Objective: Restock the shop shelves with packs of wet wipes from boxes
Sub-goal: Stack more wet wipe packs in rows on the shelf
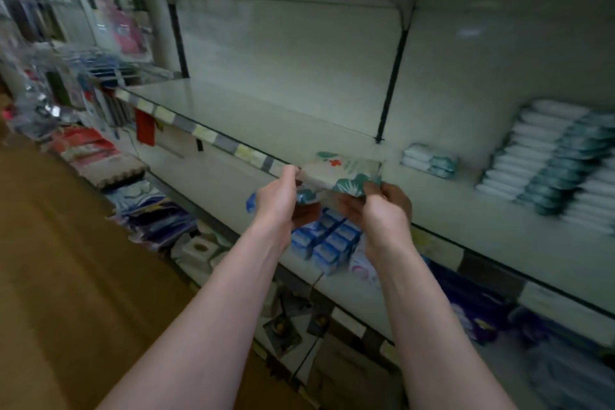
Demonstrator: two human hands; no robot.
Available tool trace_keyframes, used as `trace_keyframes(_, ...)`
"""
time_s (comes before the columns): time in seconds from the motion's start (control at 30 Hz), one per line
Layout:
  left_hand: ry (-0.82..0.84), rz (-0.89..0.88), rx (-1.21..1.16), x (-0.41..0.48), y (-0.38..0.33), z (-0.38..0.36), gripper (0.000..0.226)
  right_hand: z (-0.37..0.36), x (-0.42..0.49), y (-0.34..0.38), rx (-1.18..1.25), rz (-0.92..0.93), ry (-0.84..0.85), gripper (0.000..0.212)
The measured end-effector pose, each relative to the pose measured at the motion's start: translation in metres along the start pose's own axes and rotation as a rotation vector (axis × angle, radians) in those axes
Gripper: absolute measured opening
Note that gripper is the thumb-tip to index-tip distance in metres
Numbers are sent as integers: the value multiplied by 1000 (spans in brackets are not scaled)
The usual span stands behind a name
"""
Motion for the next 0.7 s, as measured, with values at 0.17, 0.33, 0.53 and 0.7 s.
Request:
trace_keyframes(0.17,158,107,123,26,9,-57,25,36,49,13,43,21,-13,20)
trace_keyframes(0.33,349,122,332,52,4,-107,11,67,94,30,-55,19,-109,12)
trace_keyframes(0.53,465,-1,618,101,-9,-173,15,95,155,52,-264,55,-205,11)
trace_keyframes(0.7,538,-309,915,148,-6,-226,17,104,205,63,-526,98,-332,29)
Point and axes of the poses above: each hand's wrist, its own x-axis towards the middle knuckle, its own z-axis out of the back of the hand, y = z × x, the point moved 2 cm from there along x, towards the middle knuckle, and after that the axes turned 7 degrees about -x, right-handed, at the moved point
